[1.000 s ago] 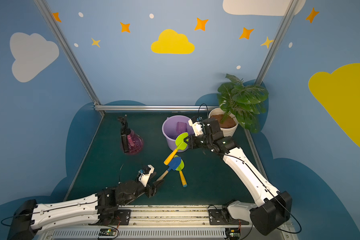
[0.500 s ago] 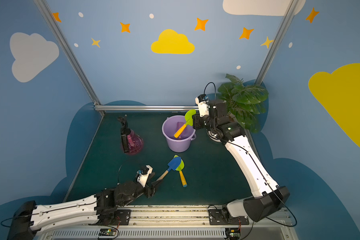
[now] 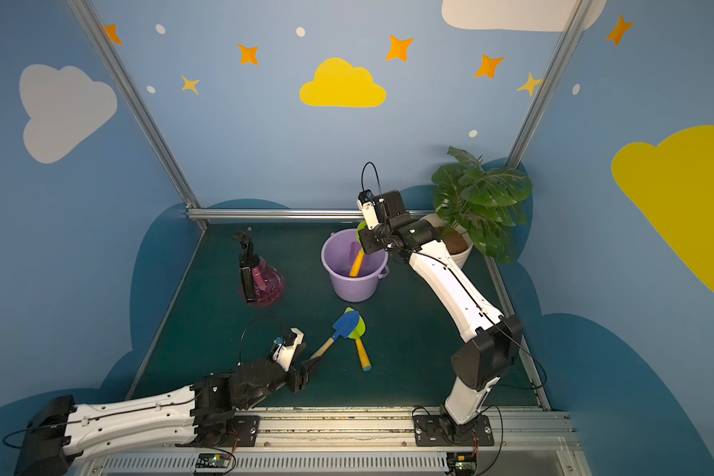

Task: Organize the gardening tools
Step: Place the gardening tool in the container.

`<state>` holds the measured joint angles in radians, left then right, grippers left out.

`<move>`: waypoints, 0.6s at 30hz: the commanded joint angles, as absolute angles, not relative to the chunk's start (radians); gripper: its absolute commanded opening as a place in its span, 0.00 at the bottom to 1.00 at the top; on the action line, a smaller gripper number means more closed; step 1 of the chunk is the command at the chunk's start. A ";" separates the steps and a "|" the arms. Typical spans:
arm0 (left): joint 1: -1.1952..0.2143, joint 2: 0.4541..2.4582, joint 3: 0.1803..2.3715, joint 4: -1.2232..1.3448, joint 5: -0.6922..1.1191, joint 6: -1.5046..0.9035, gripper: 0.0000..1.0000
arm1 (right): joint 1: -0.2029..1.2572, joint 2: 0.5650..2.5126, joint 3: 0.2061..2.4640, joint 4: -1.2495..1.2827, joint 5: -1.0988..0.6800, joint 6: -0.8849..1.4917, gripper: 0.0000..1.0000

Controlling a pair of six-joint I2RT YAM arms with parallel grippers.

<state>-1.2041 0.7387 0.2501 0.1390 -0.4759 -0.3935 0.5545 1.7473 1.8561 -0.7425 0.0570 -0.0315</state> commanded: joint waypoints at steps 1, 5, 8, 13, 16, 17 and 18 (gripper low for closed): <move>-1.201 0.752 0.237 0.130 -0.497 -0.404 0.69 | 0.567 1.816 1.903 -0.806 0.070 -0.056 0.00; -1.201 0.767 0.239 0.128 -0.505 -0.406 0.69 | 0.583 1.877 1.918 -0.823 0.073 -0.060 0.00; -1.201 0.780 0.244 0.116 -0.517 -0.408 0.69 | 0.592 1.913 1.919 -0.826 0.077 -0.059 0.00; -1.201 0.811 0.263 0.091 -0.526 -0.405 0.69 | 0.596 1.959 1.934 -0.849 0.087 -0.054 0.00; -1.201 0.829 0.269 0.092 -0.526 -0.402 0.69 | 0.595 1.983 1.950 -0.868 0.095 -0.054 0.00; -1.200 0.838 0.273 0.092 -0.526 -0.400 0.69 | 0.596 1.991 1.954 -0.875 0.100 -0.054 0.00; -1.200 0.847 0.278 0.089 -0.526 -0.398 0.69 | 0.597 1.996 1.956 -0.880 0.104 -0.053 0.00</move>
